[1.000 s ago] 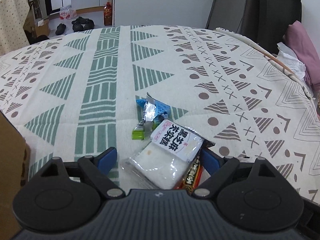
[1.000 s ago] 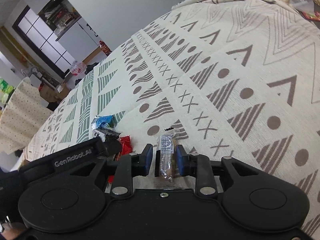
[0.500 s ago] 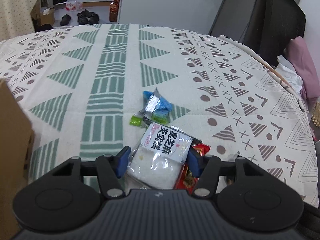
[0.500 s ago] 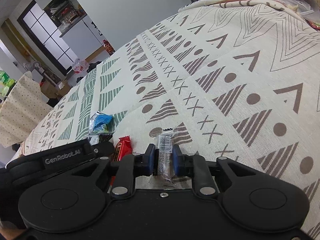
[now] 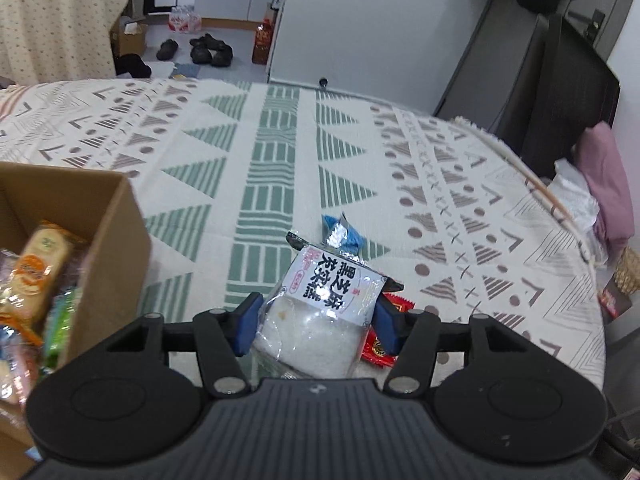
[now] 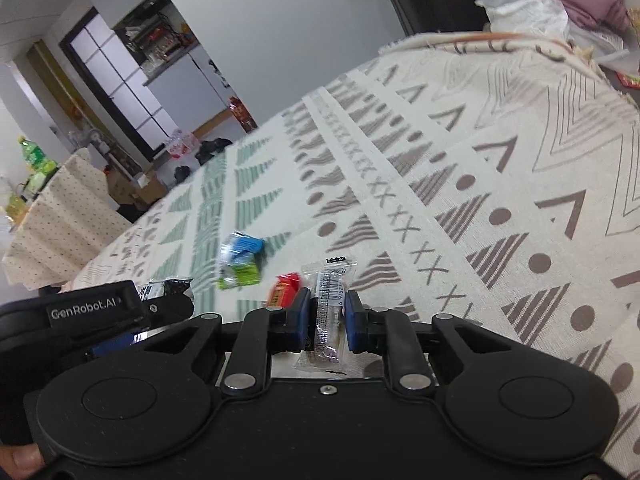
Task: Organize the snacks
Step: 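Carry the white cake package and clear stick packet over the cardboard box, then open both grippers over the box to drop the cake package and stick packet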
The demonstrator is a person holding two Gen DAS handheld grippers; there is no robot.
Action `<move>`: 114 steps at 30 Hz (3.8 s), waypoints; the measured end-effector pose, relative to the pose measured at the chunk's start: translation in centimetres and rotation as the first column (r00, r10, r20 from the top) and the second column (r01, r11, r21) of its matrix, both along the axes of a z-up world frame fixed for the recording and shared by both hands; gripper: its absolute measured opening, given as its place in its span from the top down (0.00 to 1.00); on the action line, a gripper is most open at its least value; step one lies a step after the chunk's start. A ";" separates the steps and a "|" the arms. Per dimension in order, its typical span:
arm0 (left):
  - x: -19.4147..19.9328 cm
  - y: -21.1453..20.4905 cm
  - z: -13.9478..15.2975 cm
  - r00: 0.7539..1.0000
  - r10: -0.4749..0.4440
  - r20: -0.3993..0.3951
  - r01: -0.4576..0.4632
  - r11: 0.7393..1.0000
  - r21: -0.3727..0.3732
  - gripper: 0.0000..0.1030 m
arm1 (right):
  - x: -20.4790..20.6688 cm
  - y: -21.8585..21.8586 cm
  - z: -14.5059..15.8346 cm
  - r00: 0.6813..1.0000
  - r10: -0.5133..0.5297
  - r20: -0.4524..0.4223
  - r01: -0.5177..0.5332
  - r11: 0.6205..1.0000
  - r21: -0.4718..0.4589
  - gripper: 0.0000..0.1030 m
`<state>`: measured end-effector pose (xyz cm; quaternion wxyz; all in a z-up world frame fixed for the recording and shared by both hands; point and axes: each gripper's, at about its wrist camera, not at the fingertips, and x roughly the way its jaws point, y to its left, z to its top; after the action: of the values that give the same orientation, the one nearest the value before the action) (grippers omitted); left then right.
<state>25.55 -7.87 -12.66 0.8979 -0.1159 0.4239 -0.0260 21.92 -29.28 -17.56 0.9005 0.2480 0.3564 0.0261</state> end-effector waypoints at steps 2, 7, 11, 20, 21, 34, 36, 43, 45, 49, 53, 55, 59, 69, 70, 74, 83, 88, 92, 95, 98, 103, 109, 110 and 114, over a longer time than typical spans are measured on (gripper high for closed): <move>-0.9 0.6 0.8 1.000 0.019 0.009 -0.018 1.000 -0.016 0.44 | -0.5 0.2 0.8 1.000 0.005 0.015 -0.005 1.000 0.004 0.82; -3.0 2.0 2.5 0.998 0.048 0.036 -0.047 0.998 -0.036 0.44 | -1.4 0.8 2.3 0.999 0.015 0.034 -0.016 0.999 0.027 0.82; -4.3 3.3 3.8 0.996 0.078 0.054 -0.075 0.996 -0.057 0.44 | -2.3 1.5 3.4 0.999 0.017 0.046 -0.019 0.999 0.044 0.82; -6.9 6.6 6.1 0.986 0.145 0.083 -0.138 0.986 -0.094 0.44 | -3.4 3.7 6.4 0.995 0.043 0.093 -0.048 0.997 0.054 0.82; -7.1 6.9 6.3 0.985 0.151 0.086 -0.143 0.985 -0.098 0.44 | -3.5 4.0 6.8 0.994 0.047 0.099 -0.053 0.997 0.054 0.82; -8.2 11.3 8.6 0.970 0.209 0.124 -0.193 0.973 -0.129 0.44 | -4.1 8.0 10.0 0.984 0.102 0.144 -0.108 0.994 0.034 0.82; -8.3 12.0 8.7 0.968 0.218 0.125 -0.201 0.970 -0.137 0.44 | -4.1 8.6 10.4 0.982 0.111 0.152 -0.117 0.993 0.032 0.82; -8.2 13.9 8.8 0.965 0.238 0.112 -0.220 0.963 -0.154 0.44 | -4.1 11.0 11.2 0.975 0.145 0.166 -0.151 0.988 0.024 0.82; -8.1 14.4 8.8 0.965 0.240 0.110 -0.222 0.963 -0.156 0.44 | -4.0 11.7 11.3 0.974 0.153 0.168 -0.159 0.987 0.020 0.82; -7.8 15.9 8.6 0.961 0.258 0.099 -0.238 0.956 -0.174 0.44 | -3.7 12.8 11.4 0.972 0.166 0.166 -0.171 0.985 0.018 0.82; -7.6 17.3 8.1 0.955 0.287 0.081 -0.266 0.943 -0.198 0.44 | -3.2 14.0 11.2 0.970 0.180 0.162 -0.185 0.983 0.014 0.82; -7.4 17.8 7.9 0.953 0.296 0.071 -0.276 0.938 -0.208 0.44 | -3.0 14.7 11.0 0.970 0.186 0.159 -0.191 0.982 0.013 0.82; -7.0 18.7 7.2 0.949 0.313 0.047 -0.295 0.928 -0.226 0.44 | -2.5 15.9 10.6 0.969 0.196 0.151 -0.201 0.979 0.021 0.82; -6.5 21.3 5.2 0.925 0.381 -0.006 -0.370 0.893 -0.255 0.44 | -0.8 19.4 8.8 0.964 0.239 0.117 -0.245 0.969 0.038 0.82; -6.3 21.5 5.0 0.921 0.388 -0.012 -0.378 0.889 -0.260 0.44 | -0.7 19.8 8.6 0.963 0.243 0.113 -0.249 0.968 0.039 0.82; -5.9 22.2 4.4 0.911 0.411 -0.033 -0.404 0.875 -0.266 0.44 | 0.1 21.0 8.1 0.960 0.260 0.099 -0.266 0.963 0.049 0.82; -5.6 21.9 4.2 0.907 0.418 -0.055 -0.418 0.875 -0.243 0.32 | 1.3 22.1 8.6 0.950 0.295 0.100 -0.301 0.952 0.051 0.76; -5.6 21.0 4.6 0.910 0.412 -0.049 -0.413 0.888 -0.201 0.18 | 1.1 20.9 8.7 0.955 0.282 0.093 -0.288 0.956 0.049 0.72; -5.6 19.7 5.0 0.926 0.373 -0.047 -0.376 0.910 -0.175 0.13 | 0.4 19.2 8.6 0.964 0.255 0.072 -0.259 0.965 0.050 0.71; -5.7 18.2 5.3 0.936 0.351 -0.037 -0.353 0.926 -0.135 0.12 | -0.2 17.7 8.8 0.969 0.239 0.067 -0.242 0.970 0.040 0.69; -5.9 17.1 5.6 0.940 0.341 -0.024 -0.342 0.933 -0.113 0.09 | -0.7 16.2 9.0 0.972 0.226 0.067 -0.228 0.973 0.025 0.69; -6.1 15.7 6.3 0.941 0.340 0.002 -0.339 0.938 -0.074 0.07 | -1.3 13.3 9.2 0.980 0.189 0.062 -0.190 0.982 0.014 0.65; -6.5 14.0 6.9 0.949 0.314 0.037 -0.311 0.948 -0.065 0.00 | -2.3 10.4 9.4 0.984 0.165 0.063 -0.164 0.986 -0.009 0.55; -6.5 13.7 7.0 0.951 0.306 0.043 -0.303 0.951 -0.065 0.00 | -2.4 9.9 9.4 0.985 0.163 0.064 -0.162 0.987 -0.013 0.53; -6.5 12.3 7.2 0.959 0.279 0.055 -0.275 0.959 -0.069 0.00 | -3.0 8.0 9.5 0.986 0.149 0.070 -0.147 0.989 -0.027 0.43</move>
<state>19.01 4.46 -5.42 0.9018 -0.2005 0.3736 0.0833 18.96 -21.25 -8.08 0.9109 0.2100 0.3415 0.0979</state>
